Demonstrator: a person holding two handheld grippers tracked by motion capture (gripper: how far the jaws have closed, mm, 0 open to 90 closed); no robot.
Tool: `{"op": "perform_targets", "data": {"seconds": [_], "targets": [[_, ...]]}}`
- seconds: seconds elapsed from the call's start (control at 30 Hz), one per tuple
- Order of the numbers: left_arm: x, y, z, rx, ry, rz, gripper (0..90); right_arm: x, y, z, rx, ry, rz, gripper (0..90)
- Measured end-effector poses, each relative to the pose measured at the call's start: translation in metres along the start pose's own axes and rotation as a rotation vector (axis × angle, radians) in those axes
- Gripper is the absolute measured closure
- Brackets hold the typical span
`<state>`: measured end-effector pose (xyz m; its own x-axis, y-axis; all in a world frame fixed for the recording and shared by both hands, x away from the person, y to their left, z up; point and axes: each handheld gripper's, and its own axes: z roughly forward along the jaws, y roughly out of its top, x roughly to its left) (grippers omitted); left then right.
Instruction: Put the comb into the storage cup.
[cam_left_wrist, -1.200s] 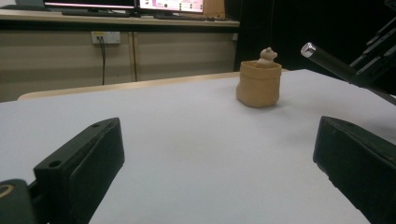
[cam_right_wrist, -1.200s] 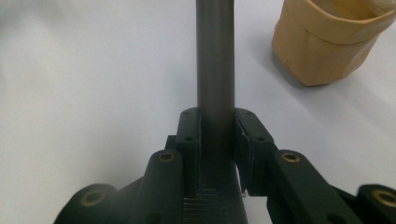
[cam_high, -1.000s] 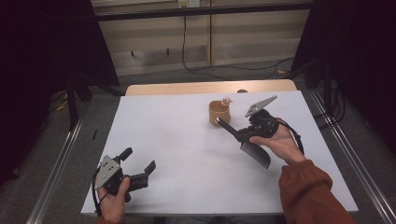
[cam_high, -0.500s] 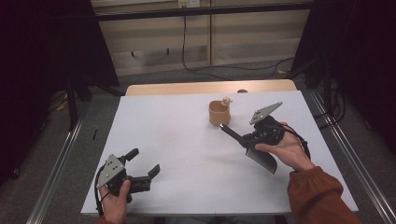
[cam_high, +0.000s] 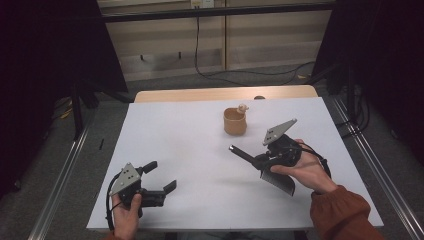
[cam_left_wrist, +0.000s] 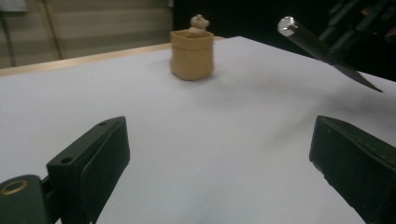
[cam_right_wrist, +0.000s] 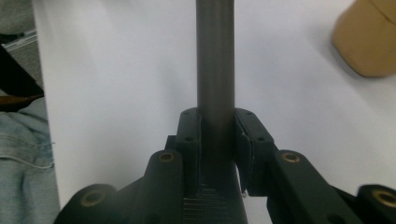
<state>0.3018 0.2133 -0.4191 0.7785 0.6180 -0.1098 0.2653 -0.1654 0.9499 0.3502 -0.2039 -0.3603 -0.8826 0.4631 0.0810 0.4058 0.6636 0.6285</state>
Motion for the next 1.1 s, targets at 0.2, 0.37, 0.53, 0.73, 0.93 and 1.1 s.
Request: {"op": "perform_targets", "data": {"seconds": [0.2, 0.37, 0.53, 0.73, 0.93, 1.1], "targets": [[-0.004, 0.001, 0.007, 0.021, -0.033, 0.008, 4.6, 0.010, 0.005, 0.010, 0.024, 0.027, -0.032, 72.9], [-0.007, 0.010, 0.015, 0.042, -0.037, 0.031, 4.9, 0.009, 0.007, 0.012, 0.028, 0.048, -0.034, 72.9], [-0.012, 0.020, 0.022, 0.050, -0.095, 0.072, 5.6, 0.011, 0.013, 0.017, 0.036, 0.069, -0.054, 72.9], [-0.021, 0.029, 0.029, 0.146, -0.165, 0.108, 2.6, 0.019, 0.017, 0.027, 0.071, 0.109, -0.086, 72.9], [-0.027, 0.039, 0.037, 0.241, -0.253, 0.128, 4.3, 0.025, 0.023, 0.031, 0.082, 0.109, -0.108, 72.9], [-0.035, 0.053, 0.043, 0.298, -0.325, 0.158, 6.4, 0.028, 0.028, 0.034, 0.091, 0.116, -0.127, 72.9]]}}
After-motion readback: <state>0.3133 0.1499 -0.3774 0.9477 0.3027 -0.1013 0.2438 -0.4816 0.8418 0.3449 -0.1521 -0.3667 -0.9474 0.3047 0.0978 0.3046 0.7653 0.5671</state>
